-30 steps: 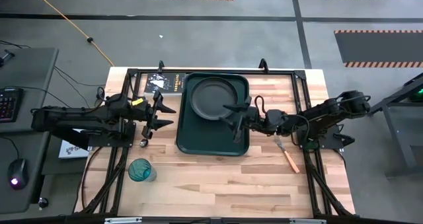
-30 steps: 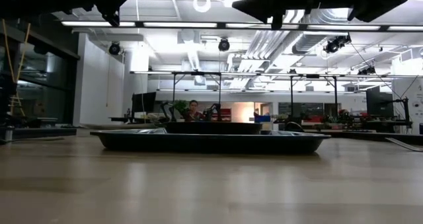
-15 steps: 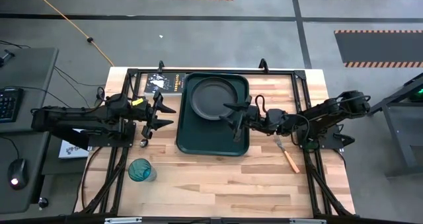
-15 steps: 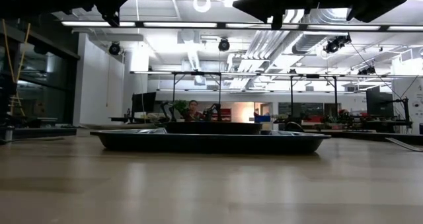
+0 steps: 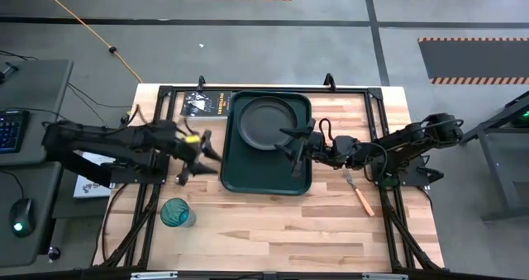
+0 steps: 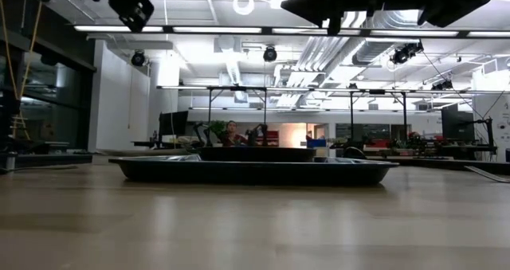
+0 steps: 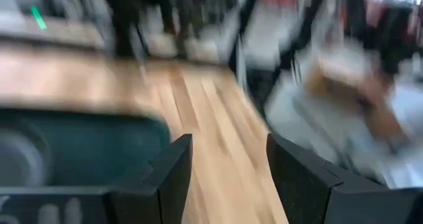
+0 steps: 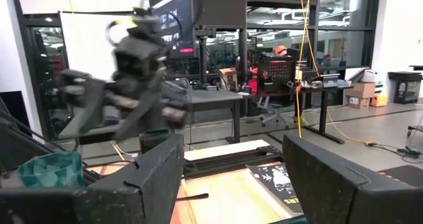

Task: Pick and place plate/cup/fork/spoon on tray
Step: Put the blue cup on the top left of the black serving tray

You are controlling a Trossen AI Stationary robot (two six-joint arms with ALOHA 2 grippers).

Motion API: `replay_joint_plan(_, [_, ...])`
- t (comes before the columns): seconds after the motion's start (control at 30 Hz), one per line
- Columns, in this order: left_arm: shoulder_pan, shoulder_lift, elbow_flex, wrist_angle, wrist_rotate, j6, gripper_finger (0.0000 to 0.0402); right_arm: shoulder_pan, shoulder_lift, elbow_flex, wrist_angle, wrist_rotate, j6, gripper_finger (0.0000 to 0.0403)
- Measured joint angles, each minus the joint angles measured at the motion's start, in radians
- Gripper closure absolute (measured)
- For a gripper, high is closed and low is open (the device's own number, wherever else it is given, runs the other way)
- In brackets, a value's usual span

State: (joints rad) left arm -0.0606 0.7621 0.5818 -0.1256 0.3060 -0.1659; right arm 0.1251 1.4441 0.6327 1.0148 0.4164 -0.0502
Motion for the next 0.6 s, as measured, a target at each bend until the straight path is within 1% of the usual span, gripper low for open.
replay_joint_plan(0.07, [-0.070,0.050,0.090,-0.193,0.000,0.000,0.0218,-0.001,0.000,0.000,0.000,0.002,0.000,0.0155])
replay_joint_plan(0.13, [-0.149,0.094,0.166,-0.359,0.000,-0.044,0.0218,-0.002,0.000,0.000,0.000,0.002,-0.003,0.0155])
replay_joint_plan(0.23, [-0.267,0.148,0.253,-0.530,-0.005,-0.130,0.0218,-0.001,0.000,0.000,0.000,0.002,-0.003,0.0155])
replay_joint_plan(0.3, [-0.342,0.173,0.294,-0.594,-0.033,-0.160,0.0218,-0.001,0.000,0.000,0.000,0.002,-0.003,0.0155])
replay_joint_plan(0.4, [-0.432,0.199,0.334,-0.658,-0.109,-0.163,0.0218,-0.001,0.000,0.000,0.000,0.002,-0.003,0.0155])
replay_joint_plan(0.5, [-0.497,0.207,0.356,-0.706,-0.194,-0.178,0.0218,-0.001,0.000,0.000,0.000,0.002,-0.003,0.0155])
replay_joint_plan(0.6, [-0.552,0.208,0.358,-0.763,-0.232,-0.197,0.0218,-0.001,0.000,0.000,0.000,0.002,-0.003,0.0155])
